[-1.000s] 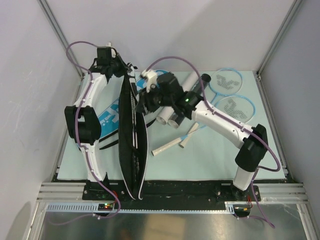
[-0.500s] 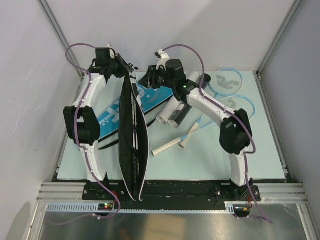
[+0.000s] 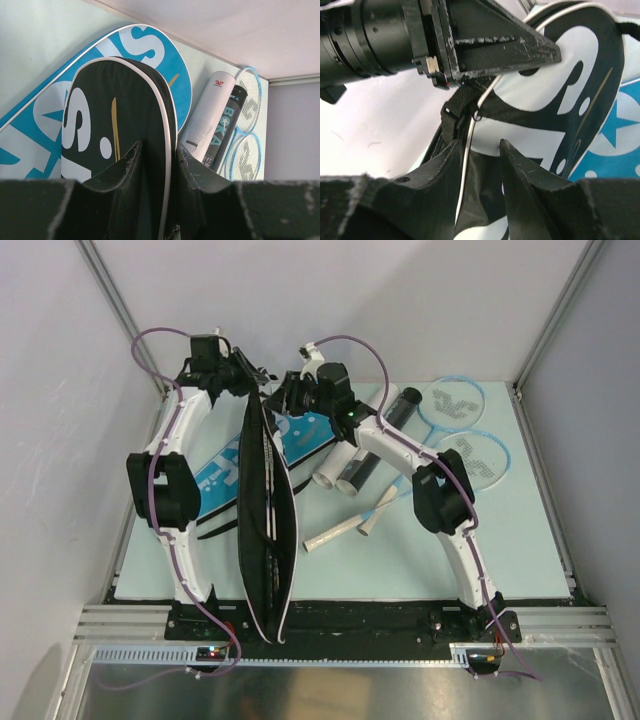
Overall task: Pack up the badminton gear
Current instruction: Zip the racket bag at the center of the board.
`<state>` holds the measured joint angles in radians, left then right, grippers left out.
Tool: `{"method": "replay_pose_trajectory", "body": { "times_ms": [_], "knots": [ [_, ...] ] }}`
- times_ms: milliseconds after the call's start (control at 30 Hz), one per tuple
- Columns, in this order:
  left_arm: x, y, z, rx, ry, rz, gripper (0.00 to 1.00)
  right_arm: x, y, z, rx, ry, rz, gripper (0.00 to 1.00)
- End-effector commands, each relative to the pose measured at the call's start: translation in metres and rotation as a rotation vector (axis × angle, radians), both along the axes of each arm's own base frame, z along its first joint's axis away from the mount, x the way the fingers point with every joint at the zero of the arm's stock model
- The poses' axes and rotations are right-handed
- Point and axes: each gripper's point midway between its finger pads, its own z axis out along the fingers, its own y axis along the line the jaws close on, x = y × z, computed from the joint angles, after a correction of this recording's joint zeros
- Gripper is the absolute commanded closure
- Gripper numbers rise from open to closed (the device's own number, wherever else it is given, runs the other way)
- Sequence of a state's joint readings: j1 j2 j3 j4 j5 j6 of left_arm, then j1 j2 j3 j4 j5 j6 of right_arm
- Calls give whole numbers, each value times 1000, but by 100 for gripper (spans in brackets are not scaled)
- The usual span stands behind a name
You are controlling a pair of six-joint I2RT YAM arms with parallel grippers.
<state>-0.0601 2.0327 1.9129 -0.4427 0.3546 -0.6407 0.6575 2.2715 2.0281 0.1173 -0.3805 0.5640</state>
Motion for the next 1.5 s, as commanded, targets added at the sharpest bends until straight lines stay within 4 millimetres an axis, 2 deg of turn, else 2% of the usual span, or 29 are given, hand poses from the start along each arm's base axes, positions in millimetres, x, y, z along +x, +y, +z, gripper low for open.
{"method": "replay_pose_trajectory", "body": {
  "times_ms": [0,533,700,967,1033,1100,1167,1267,1367,1467],
  "knots": [
    [-10,-7,36,-54,-44,-36,67,11,5,47,127,-82,1,59],
    [-10,-5,39,-51,-47,-23,67,29,14,37,168,-53,-20,65],
    [-11,-3,39,-49,-46,-16,66,28,16,36,183,-57,-6,75],
    [-14,-3,43,-65,-48,-27,64,29,22,29,193,-43,17,73],
    [-15,-4,42,-65,-45,-29,64,29,23,27,194,-38,18,77],
    [-14,-4,41,-66,-44,-29,65,28,24,27,193,-38,21,91],
    [-14,-4,40,-64,-44,-30,65,26,24,29,196,-40,27,98],
    [-13,-1,39,-50,-47,-25,65,22,20,26,191,-38,30,100],
    [-12,4,36,-30,-46,-8,65,12,11,36,207,-82,57,100],
    [-10,9,32,-26,-40,5,72,3,5,34,181,-106,72,100]
  ]
}}
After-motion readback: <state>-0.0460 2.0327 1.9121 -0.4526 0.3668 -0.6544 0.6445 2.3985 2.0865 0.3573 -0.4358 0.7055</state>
